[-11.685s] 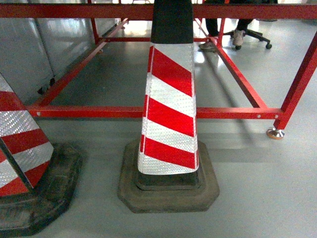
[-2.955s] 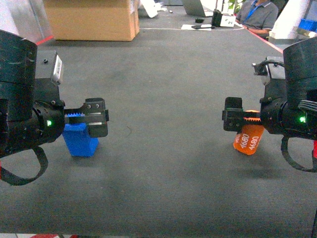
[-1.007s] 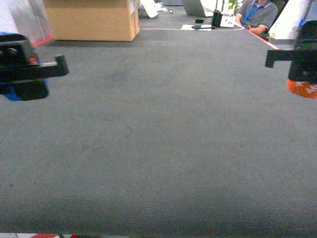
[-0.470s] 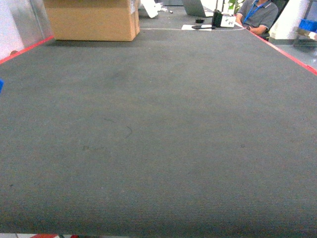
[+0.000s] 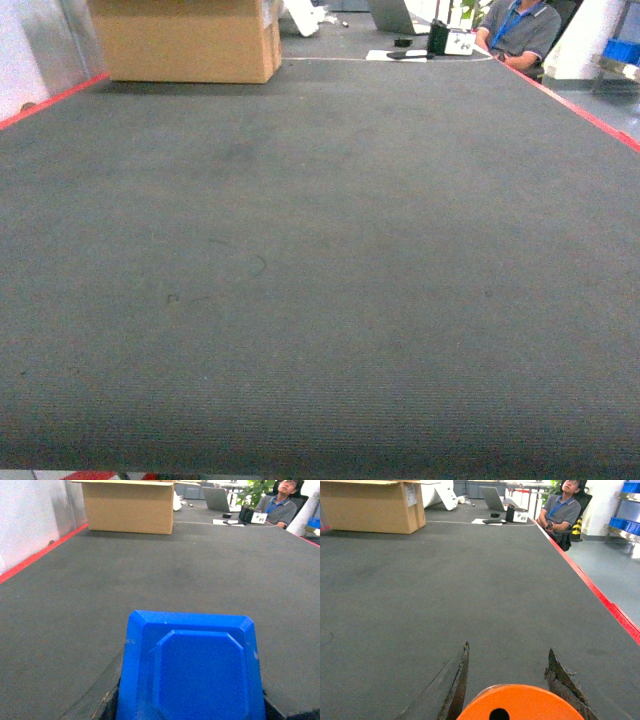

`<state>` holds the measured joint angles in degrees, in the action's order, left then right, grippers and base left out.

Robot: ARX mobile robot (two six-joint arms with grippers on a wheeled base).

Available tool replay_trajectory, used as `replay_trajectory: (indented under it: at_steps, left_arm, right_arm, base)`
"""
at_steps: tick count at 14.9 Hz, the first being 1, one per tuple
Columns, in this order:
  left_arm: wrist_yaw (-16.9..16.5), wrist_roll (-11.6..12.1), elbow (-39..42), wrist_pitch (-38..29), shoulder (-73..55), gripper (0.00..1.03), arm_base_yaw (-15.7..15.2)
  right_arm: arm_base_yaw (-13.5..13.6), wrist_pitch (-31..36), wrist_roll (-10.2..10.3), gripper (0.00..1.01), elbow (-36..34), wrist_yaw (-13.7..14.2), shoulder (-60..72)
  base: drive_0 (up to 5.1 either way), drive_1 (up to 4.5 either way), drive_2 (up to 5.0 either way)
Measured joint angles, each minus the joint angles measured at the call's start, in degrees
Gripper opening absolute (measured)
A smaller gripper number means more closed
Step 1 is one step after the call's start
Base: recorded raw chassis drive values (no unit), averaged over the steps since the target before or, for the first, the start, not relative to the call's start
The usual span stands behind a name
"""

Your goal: Sort blue parts and orange caps into right shelf containers

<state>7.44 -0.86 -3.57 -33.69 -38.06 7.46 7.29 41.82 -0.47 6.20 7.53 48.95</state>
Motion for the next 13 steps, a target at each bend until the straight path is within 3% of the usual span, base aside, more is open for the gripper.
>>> replay_trajectory:
  at_steps: [1,2,3,4,5,13]
  left_arm:
    - [-1.01,0.0,0.7,2.16,2.75,0.45,-1.11]
    - [-3.17,0.04,2.34,-0.09,4.0,0.45,-3.02]
    - [-6.95,0.13,2.75,2.62,5.81,0.45,-7.02]
    - [-6.4,0.09,2.8,3.93,7.02,0.45,-7.93]
    - [-6.73,0.11,2.8,5.4,8.7,0.45,-7.76]
    - [-7.43,0.2,2.8,17.86,22.01,0.45,-7.41]
  right_arm:
    - [-1.05,-1.68,0.02,0.42,-1.16,-0.9,-2.93]
    - [-1.84,-3.63,0.02,0.42,-2.14,-1.88,-5.84]
    - [-3.82,-5.66,0.02,0.42,-2.86,-4.94,-8.46]
    - [-6.64,-4.31,0.02,0.42,-3.96,-6.93,-9.44]
    - [-7.56,-2.71,0.07,0.42,-4.87,-6.78,-9.46]
    - [-7.3,-19.17,0.24,0.42,-5.42,-7.56,-26.27]
  base:
    - [0.0,0.0,0.0]
    - [0.0,0.0,0.0]
    - [0.0,0.0,0.0]
    - [0.0,0.0,0.0]
    - [0.0,0.0,0.0]
    - [0.0,0.0,0.0]
